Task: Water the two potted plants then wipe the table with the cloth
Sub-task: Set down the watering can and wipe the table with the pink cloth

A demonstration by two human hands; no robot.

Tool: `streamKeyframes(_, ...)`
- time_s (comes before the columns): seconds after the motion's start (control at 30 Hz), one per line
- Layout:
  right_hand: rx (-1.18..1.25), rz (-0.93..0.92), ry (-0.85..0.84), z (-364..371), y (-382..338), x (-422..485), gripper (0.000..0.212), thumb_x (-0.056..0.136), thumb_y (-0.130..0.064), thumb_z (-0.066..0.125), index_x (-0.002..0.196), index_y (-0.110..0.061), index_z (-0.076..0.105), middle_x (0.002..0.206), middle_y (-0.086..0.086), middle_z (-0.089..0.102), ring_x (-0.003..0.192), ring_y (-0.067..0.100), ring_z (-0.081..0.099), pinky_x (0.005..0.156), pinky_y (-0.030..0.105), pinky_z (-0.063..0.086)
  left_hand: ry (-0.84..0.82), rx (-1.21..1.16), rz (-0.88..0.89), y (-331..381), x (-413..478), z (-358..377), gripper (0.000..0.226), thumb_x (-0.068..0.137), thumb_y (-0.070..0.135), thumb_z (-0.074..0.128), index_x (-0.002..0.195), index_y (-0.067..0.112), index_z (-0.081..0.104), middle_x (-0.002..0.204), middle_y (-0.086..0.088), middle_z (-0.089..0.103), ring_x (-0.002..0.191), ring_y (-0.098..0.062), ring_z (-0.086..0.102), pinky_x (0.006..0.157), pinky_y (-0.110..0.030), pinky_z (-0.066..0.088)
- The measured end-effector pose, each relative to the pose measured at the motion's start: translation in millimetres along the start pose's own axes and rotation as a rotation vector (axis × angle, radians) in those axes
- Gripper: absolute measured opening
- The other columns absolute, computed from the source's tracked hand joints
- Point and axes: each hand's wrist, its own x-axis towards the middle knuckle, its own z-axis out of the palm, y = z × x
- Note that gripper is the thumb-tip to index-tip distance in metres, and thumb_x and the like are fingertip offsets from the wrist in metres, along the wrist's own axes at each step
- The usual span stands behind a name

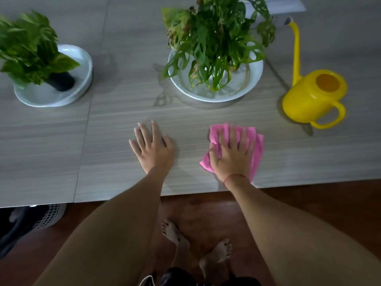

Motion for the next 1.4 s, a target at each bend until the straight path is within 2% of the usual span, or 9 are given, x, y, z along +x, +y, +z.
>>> streamKeyframes(0.17, -0.003, -0.316, -0.07, 10, -65, -15, 0.059, 0.097, -0.054, 0.025, 0.151, -0.036, 0.009, 0.161, -0.004, 0.004, 0.148, 0.034, -0.002, 0.119, 0.056, -0.001, -0.016, -0.009, 0.017, -1, -1, -3, 0.057, 0.096, 0.037, 0.036, 0.152, 0.026, 0.029, 0.16, -0.013, 0.02, 0.149, -0.028, 0.013, 0.119, -0.051, 0.005)
streamKeyframes(0.3, -0.017, -0.502, -0.03, 5, -18, -13, 0.054, 0.098, -0.047, 0.032, 0.15, -0.036, 0.019, 0.159, -0.009, 0.017, 0.149, 0.024, 0.006, 0.121, 0.047, -0.003, -0.023, -0.114, 0.027, -12, 6, -19, 0.05, 0.094, 0.038, 0.034, 0.141, 0.026, 0.047, 0.155, -0.007, 0.034, 0.144, -0.025, 0.027, 0.115, -0.045, 0.018)
streamKeyframes(0.43, -0.067, -0.274, 0.0, 2, 4, -4, 0.055, 0.095, -0.048, 0.022, 0.149, -0.038, 0.017, 0.159, -0.008, 0.02, 0.148, 0.028, 0.011, 0.121, 0.049, 0.006, 0.034, -0.062, 0.068, -66, 34, -43, 0.044, 0.097, 0.034, 0.038, 0.138, 0.023, 0.05, 0.148, -0.005, 0.044, 0.134, -0.027, 0.04, 0.106, -0.046, 0.028)
streamKeyframes(0.63, -0.057, -0.053, -0.028, 11, -71, 30, 0.059, 0.091, -0.056, 0.014, 0.148, -0.042, 0.016, 0.161, -0.001, 0.013, 0.148, 0.034, 0.006, 0.119, 0.053, -0.002, 0.008, -0.015, -0.156, -172, 89, -72, 0.052, 0.098, 0.033, 0.037, 0.15, 0.026, 0.033, 0.161, -0.006, 0.018, 0.15, -0.022, 0.008, 0.119, -0.051, 0.003)
streamKeyframes(0.8, -0.018, -0.129, -0.036, 24, -166, 57, 0.064, 0.088, -0.055, 0.011, 0.148, -0.038, 0.022, 0.159, 0.005, 0.02, 0.147, 0.037, 0.012, 0.119, 0.056, 0.001, -0.033, -0.018, -0.145, -192, 95, -74, 0.053, 0.1, 0.038, 0.034, 0.152, 0.03, 0.027, 0.162, -0.004, 0.014, 0.15, -0.021, 0.004, 0.12, -0.05, 0.001)
streamKeyframes(0.97, -0.019, -0.335, -0.102, 40, -260, 53, 0.058, 0.096, -0.052, 0.017, 0.151, -0.035, 0.011, 0.162, -0.002, 0.004, 0.148, 0.037, -0.001, 0.119, 0.056, -0.004, -0.041, -0.053, -0.145, -195, 96, -73, 0.055, 0.099, 0.038, 0.03, 0.153, 0.034, 0.02, 0.163, 0.0, 0.008, 0.151, -0.017, -0.002, 0.121, -0.046, -0.004)
streamKeyframes(1.17, 0.045, -0.524, -0.236, 34, -286, 16, 0.056, 0.1, -0.051, 0.014, 0.151, -0.033, 0.0, 0.161, -0.005, -0.007, 0.148, 0.027, -0.013, 0.119, 0.048, -0.013, -0.062, -0.104, -0.107, -199, 98, -74, 0.05, 0.101, 0.035, 0.027, 0.151, 0.028, 0.028, 0.162, -0.006, 0.012, 0.15, -0.023, 0.003, 0.12, -0.045, -0.003)
streamKeyframes(1.3, 0.36, -0.239, -0.079, 15, -265, 31, 0.056, 0.094, -0.033, 0.042, 0.147, -0.019, 0.031, 0.156, 0.01, 0.026, 0.146, 0.027, 0.02, 0.12, 0.043, 0.015, 0.02, -0.137, -0.065, -182, 101, -86, 0.04, 0.094, 0.038, 0.032, 0.107, 0.012, 0.061, 0.117, -0.012, 0.058, 0.11, -0.031, 0.054, 0.094, -0.042, 0.04)
streamKeyframes(1.4, 0.503, 0.074, -0.033, -1, -244, 38, 0.035, 0.088, -0.025, 0.056, 0.115, -0.003, 0.056, 0.122, 0.022, 0.054, 0.12, 0.036, 0.047, 0.098, 0.04, 0.037, -0.06, -0.2, -0.101, -157, 100, -88, 0.048, 0.091, 0.058, 0.046, 0.077, 0.013, 0.055, 0.081, -0.005, 0.06, 0.075, -0.023, 0.059, 0.074, -0.035, 0.051)
